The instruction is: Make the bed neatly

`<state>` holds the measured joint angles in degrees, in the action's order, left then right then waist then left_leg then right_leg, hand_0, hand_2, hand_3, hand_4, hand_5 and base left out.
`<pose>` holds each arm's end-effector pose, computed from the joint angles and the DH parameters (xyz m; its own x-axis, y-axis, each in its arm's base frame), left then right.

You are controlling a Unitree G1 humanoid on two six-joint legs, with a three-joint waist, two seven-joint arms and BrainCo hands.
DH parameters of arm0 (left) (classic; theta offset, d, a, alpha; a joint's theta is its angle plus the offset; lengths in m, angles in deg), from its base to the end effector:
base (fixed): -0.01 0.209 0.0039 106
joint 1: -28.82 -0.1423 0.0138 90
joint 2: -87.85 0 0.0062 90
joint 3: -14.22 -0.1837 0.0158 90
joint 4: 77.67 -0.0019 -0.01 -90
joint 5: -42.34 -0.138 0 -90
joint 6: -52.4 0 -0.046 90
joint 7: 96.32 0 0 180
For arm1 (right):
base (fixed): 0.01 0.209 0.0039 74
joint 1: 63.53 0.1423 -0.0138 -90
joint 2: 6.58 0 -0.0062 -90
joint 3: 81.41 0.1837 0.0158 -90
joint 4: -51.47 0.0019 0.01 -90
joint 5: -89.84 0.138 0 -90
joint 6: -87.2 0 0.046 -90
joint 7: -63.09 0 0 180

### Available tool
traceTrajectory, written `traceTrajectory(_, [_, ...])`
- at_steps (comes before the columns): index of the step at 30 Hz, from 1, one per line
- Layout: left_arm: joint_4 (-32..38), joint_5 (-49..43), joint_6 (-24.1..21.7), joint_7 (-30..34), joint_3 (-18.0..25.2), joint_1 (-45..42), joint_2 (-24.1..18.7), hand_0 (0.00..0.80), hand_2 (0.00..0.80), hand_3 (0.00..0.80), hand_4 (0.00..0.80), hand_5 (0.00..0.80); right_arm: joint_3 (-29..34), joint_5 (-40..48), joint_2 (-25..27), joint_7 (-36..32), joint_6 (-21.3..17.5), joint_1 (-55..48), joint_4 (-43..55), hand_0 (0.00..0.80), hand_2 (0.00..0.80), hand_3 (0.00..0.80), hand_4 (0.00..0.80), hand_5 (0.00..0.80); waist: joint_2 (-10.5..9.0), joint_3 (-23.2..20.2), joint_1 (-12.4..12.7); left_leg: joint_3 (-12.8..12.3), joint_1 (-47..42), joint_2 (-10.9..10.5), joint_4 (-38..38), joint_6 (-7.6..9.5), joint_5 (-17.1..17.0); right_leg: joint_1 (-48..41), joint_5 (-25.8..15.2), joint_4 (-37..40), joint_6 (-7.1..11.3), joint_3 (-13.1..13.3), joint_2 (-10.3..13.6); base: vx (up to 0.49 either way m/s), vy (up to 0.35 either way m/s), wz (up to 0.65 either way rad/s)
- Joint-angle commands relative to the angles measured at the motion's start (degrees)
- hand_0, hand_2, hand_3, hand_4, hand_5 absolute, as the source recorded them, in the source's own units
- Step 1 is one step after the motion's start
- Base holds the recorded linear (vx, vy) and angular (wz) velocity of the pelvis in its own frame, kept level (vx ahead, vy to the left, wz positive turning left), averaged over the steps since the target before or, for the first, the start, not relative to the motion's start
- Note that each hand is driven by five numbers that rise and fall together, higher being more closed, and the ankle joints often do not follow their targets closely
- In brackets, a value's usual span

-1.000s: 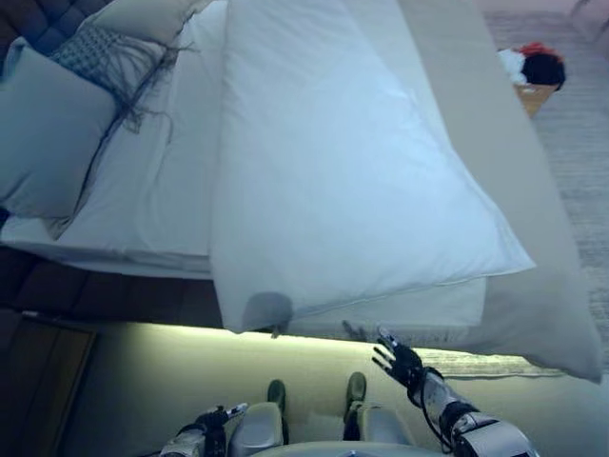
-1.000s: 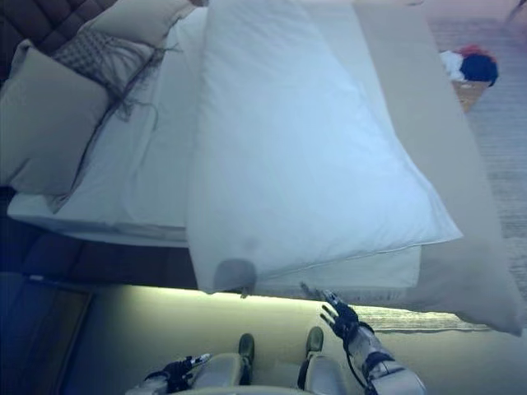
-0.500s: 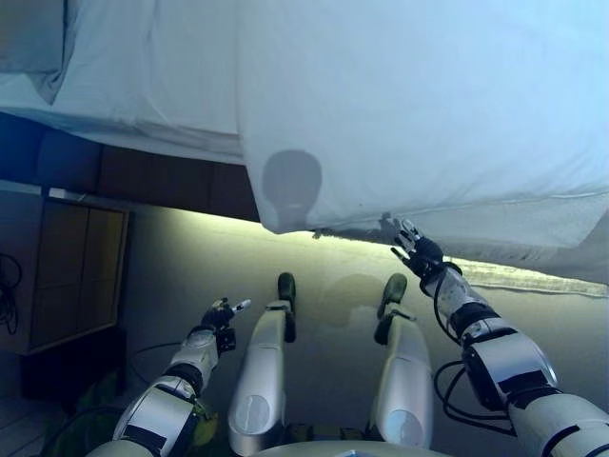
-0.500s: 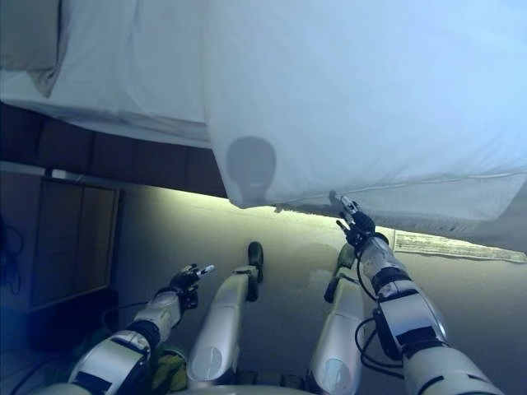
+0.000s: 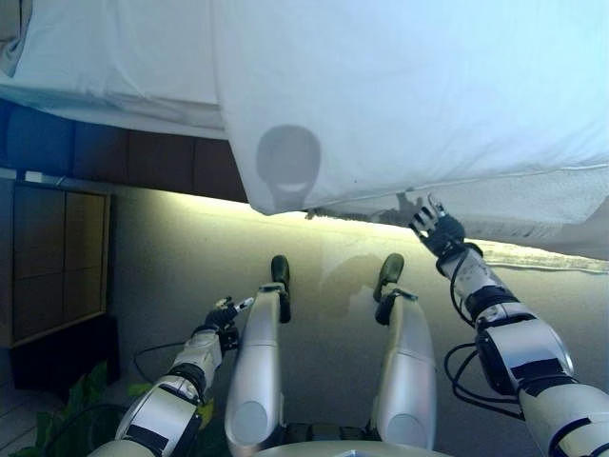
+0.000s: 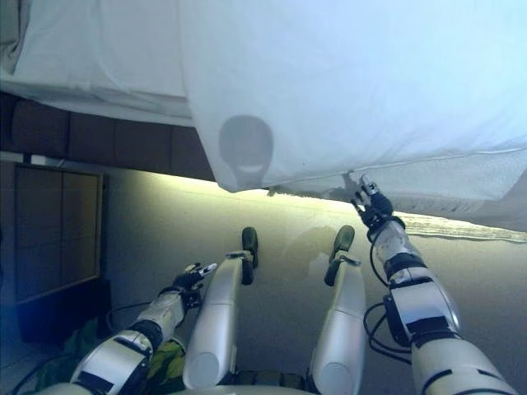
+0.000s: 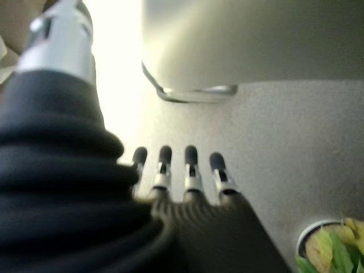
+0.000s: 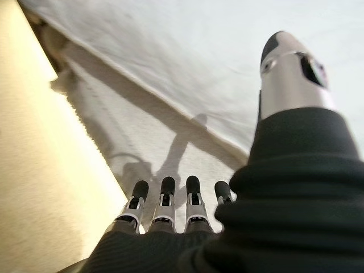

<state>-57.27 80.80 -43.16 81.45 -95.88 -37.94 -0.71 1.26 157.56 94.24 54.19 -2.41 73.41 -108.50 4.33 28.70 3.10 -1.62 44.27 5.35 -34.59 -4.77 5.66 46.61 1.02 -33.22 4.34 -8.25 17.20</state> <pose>0.2157 0.2003 -0.0596 0.7296 0.1166 -0.6738 -0.1893 0.9813 -0.0353 0.3196 -0.2560 0.0737 0.9616 -0.1160 -0.2488 0.2491 0.7493 0.6136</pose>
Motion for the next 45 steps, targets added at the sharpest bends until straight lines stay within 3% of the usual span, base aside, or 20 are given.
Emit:
traceTrajectory(1, [2.48,0.95,-0.26,-0.08,-0.57,-6.18,-1.16,0.0,0.0,0.0,0.0,0.0,2.16,0.94,5.23,-0.83,-1.44,1.85,4.68,0.0,0.0,0.0,0.0,0.0,1.37,-1.05,1.99,2.79,1.52,0.59,0.09,1.38,0.79,0.16,3.16,-1.44,1.42,2.34,-0.26,0.046,-0.027,-0.01])
traceTrajectory(12, [4.94,1.52,-0.95,1.15,0.55,-10.77,-2.27,0.0,0.0,0.0,0.0,0.0,2.11,-1.31,11.91,1.16,-0.61,8.55,8.32,0.0,0.0,0.0,0.0,0.0,1.22,-1.91,3.37,2.42,0.1,1.01,1.64,1.58,-0.37,-1.27,3.79,-2.1,0.85,0.99,-0.18,0.057,-0.002,0.0])
traceTrajectory(22, [8.35,2.0,-1.14,0.56,1.47,-14.03,-4.16,0.0,0.0,0.0,0.0,0.0,0.32,-0.8,18.22,3.87,-1.41,16.74,10.55,0.0,0.0,0.0,0.0,0.0,1.22,-0.92,4.66,3.65,0.79,1.02,4.03,1.14,-2.02,-0.54,4.01,-1.65,0.66,0.8,-0.75,0.011,-0.014,0.0])
traceTrajectory(23, [8.58,1.84,-1.27,1.04,1.58,-14.49,-4.45,0.0,0.0,0.0,0.0,0.0,-0.03,-1.45,18.63,3.53,-1.68,16.97,11.11,0.58,0.58,0.58,0.58,0.58,1.18,-0.9,4.73,3.68,0.5,1.13,4.26,1.04,-2.13,-0.88,4.03,-1.4,0.63,0.64,-0.68,0.0,0.0,0.0])
traceTrajectory(24, [8.62,1.41,-1.53,1.36,1.84,-14.89,-4.41,0.0,0.0,0.0,0.0,0.0,-0.33,-1.52,18.65,2.62,-2.13,17.06,11.48,0.8,0.8,0.8,0.8,0.8,1.15,-0.9,4.76,3.63,0.16,1.2,4.5,1.01,-2.15,-1.22,3.88,-0.99,0.63,0.6,-0.73,0.0,0.0,0.0])
traceTrajectory(32, [10.26,1.29,-1.2,2.56,1.23,-14.78,-4.7,0.0,0.0,0.0,0.0,0.0,0.61,-2.88,17.51,-1.4,1.48,14.99,11.63,0.8,0.8,0.8,0.8,0.8,1.14,-1.73,4.69,2.86,-4.92,1.73,7.1,0.61,-2.51,-6.78,3.45,2.29,1.11,-0.84,0.03,0.007,0.032,-0.03])
traceTrajectory(38, [9.74,1.13,-2.08,3.59,1.65,-14.93,-4.6,0.0,0.0,0.0,0.0,0.0,1.24,-3.31,16.32,-3.34,1.81,14.43,10.29,0.8,0.8,0.8,0.8,0.8,0.55,-3.28,5.16,2.21,-10.62,2.45,11.26,-0.14,-3.47,-13.0,2.66,6.69,1.86,-2.28,0.23,0.02,0.007,0.01])
traceTrajectory(45, [17.86,9.26,-7.59,4.27,4.56,-10.66,-6.94,0.0,0.0,0.0,0.0,0.0,-0.59,-4.8,13.26,-5.11,3.77,13.16,11.06,0.8,0.8,0.8,0.8,0.8,-0.66,-6.25,4.63,0.96,-18.17,4.65,18.91,-1.19,-7.72,-20.58,-0.49,14.12,2.33,-3.42,-0.09,0.027,0.047,-0.05])
